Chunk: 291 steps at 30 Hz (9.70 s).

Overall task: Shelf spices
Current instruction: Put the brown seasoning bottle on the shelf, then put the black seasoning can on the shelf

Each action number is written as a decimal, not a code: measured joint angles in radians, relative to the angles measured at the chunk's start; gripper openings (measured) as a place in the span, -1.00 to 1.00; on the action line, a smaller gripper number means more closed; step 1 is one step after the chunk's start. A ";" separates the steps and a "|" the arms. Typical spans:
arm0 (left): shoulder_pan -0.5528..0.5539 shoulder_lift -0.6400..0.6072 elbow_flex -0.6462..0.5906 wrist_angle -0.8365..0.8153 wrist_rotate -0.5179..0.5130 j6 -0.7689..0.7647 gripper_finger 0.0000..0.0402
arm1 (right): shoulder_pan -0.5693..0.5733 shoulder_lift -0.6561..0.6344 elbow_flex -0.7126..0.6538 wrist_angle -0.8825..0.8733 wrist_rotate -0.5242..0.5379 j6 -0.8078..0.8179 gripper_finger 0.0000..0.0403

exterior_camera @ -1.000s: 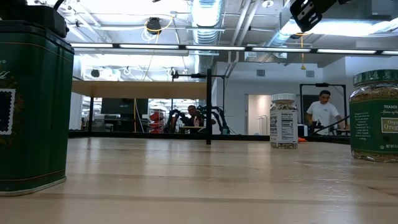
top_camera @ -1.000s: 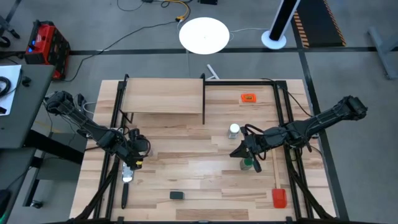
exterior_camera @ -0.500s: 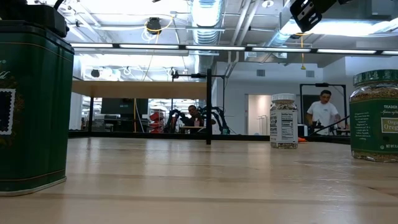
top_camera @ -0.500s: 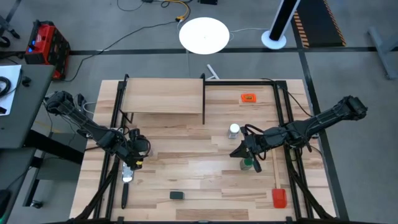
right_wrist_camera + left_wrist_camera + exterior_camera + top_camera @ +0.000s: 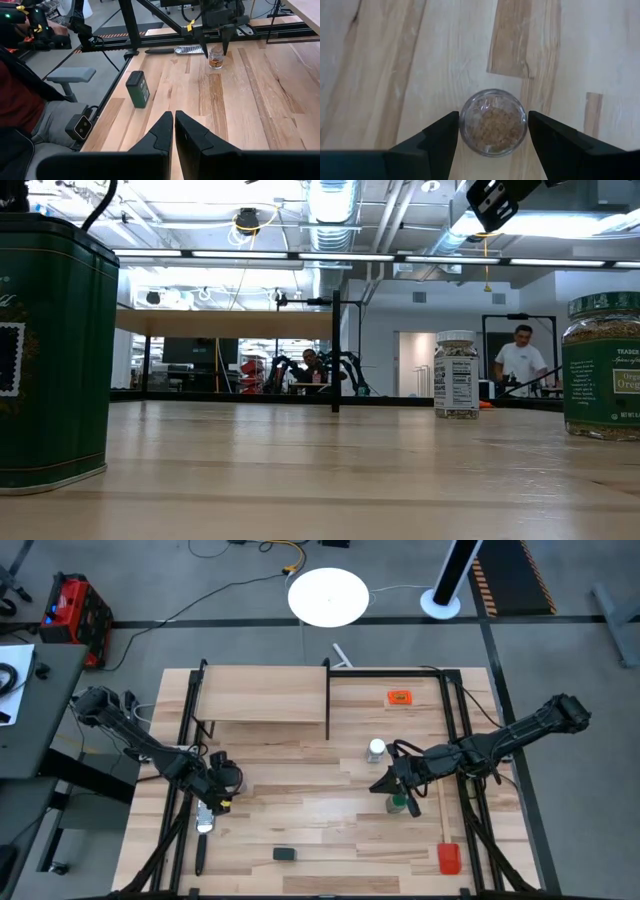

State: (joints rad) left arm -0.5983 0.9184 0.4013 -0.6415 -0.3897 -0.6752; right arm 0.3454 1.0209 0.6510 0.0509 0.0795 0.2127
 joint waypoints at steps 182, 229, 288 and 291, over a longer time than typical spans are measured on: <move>0.550 -0.248 0.323 0.061 0.822 0.508 0.00 | -0.116 0.000 0.000 -0.045 0.001 -0.011 -0.87; -0.077 -0.382 0.060 0.427 -0.131 0.587 0.00 | -0.243 -0.001 0.000 -0.312 0.134 -0.012 -0.62; -0.285 0.613 0.283 0.929 -0.186 0.286 0.00 | 0.190 0.000 0.000 -0.237 0.133 0.183 -0.13; -0.294 0.645 0.344 0.871 -0.195 0.267 0.00 | 0.191 0.000 0.000 -0.237 0.136 0.206 -0.13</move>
State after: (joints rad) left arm -0.8921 1.5630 0.7456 0.2290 -0.5850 -0.4083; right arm 0.5367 1.0210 0.6514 -0.1864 0.2152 0.4183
